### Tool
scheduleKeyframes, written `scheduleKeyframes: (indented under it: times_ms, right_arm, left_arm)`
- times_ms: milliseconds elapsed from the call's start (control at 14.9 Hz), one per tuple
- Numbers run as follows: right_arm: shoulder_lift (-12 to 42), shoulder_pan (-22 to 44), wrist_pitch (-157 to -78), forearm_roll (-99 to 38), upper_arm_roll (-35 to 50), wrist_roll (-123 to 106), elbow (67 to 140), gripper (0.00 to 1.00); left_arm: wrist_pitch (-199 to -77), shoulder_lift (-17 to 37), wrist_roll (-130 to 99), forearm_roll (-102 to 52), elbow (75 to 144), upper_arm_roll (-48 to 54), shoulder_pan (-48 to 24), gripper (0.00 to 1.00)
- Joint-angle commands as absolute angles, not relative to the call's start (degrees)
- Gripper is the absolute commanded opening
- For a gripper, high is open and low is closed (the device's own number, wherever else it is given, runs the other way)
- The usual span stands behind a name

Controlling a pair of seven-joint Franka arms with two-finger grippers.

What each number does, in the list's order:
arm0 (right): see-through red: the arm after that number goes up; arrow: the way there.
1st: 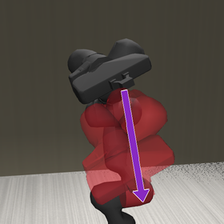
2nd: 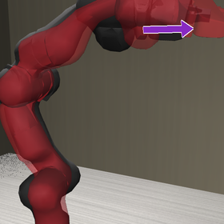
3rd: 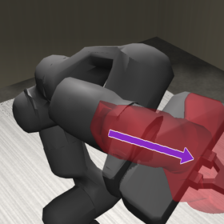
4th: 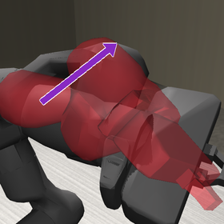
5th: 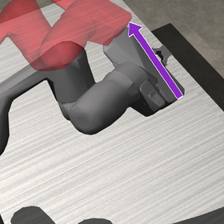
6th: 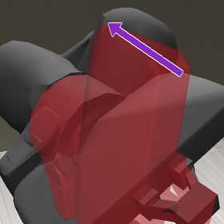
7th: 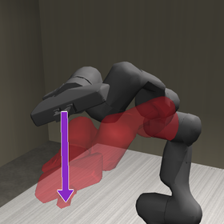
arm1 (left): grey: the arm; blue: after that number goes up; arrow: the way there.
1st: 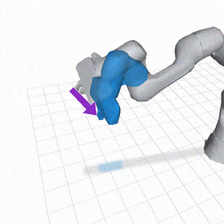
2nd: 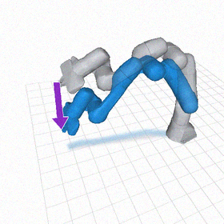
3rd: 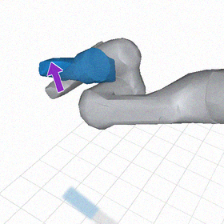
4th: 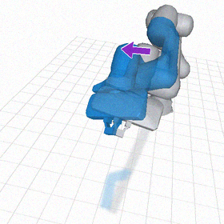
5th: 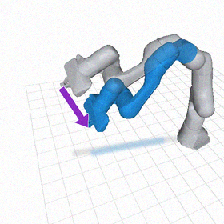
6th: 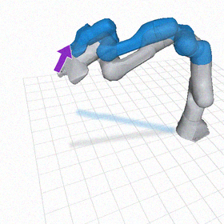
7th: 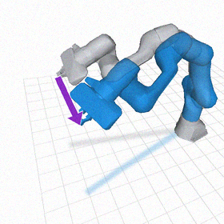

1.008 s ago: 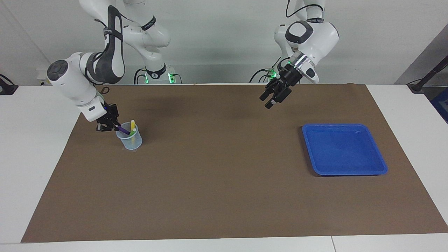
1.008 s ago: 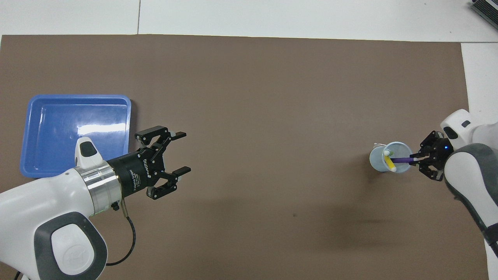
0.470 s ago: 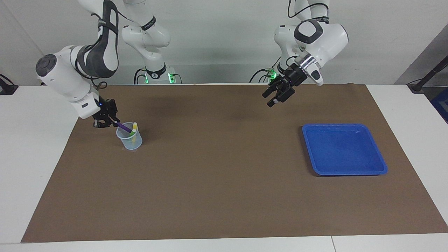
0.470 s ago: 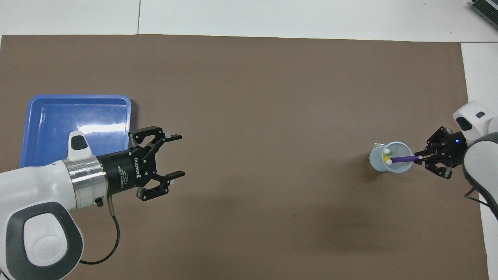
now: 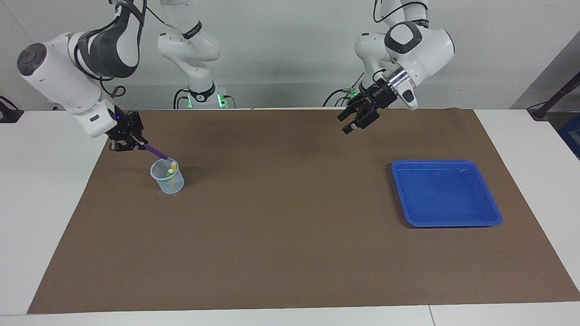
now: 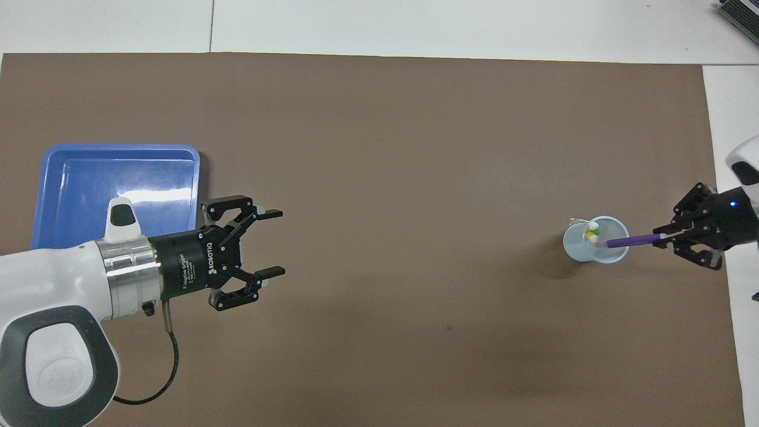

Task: Right arm passes pens to left for tray arrangement
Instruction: 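Grasp the purple pen in the cup with the right gripper, then lift the purple pen and carry it toward the left gripper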

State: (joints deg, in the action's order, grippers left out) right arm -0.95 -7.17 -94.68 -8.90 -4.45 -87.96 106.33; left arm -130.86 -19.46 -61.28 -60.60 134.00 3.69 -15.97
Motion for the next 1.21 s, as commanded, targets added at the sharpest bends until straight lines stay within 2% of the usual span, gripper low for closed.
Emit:
scheduleKeyframes:
  times_ms: [0, 134, 470, 672, 940, 1142]
  right_arm:
    - [-1.23, -7.82, -88.0, -9.84, -3.61, -83.34, 100.48, 0.0]
    - [-1.41, -7.03, -85.09, -10.98, -2.91, -76.68, 99.06, 0.0]
    - [-1.93, -6.86, -86.83, -19.94, 7.19, -53.04, 99.67, 0.0]
    - [-3.42, -2.04, -93.66, -23.1, 9.23, -40.66, 103.34, 0.0]
    - [-6.32, 7.54, -108.16, -29.16, 9.23, -23.07, 110.99, 0.0]
    - [-6.42, 12.82, -115.11, -34.09, 9.23, -13.04, 111.71, 0.0]
  left_arm:
    - [-129.9, -19.07, -63.89, -60.03, 132.89, 3.78, -15.82, 0.93]
    - [-129.9, -19.07, -65.3, -60.03, 132.28, 3.78, -15.65, 0.93]
    - [-130.16, -18.98, -68.54, -60.03, 131.66, 3.87, -15.64, 0.93]
    - [-130.87, -18.98, -73.47, -60.03, 131.66, 5.35, -16.08, 0.93]
    - [-134.02, -18.9, -78.13, -60.03, 131.83, 8.78, -16.17, 0.93]
    - [-138.16, -18.9, -79.45, -60.03, 132.36, 12.47, -16.17, 0.93]
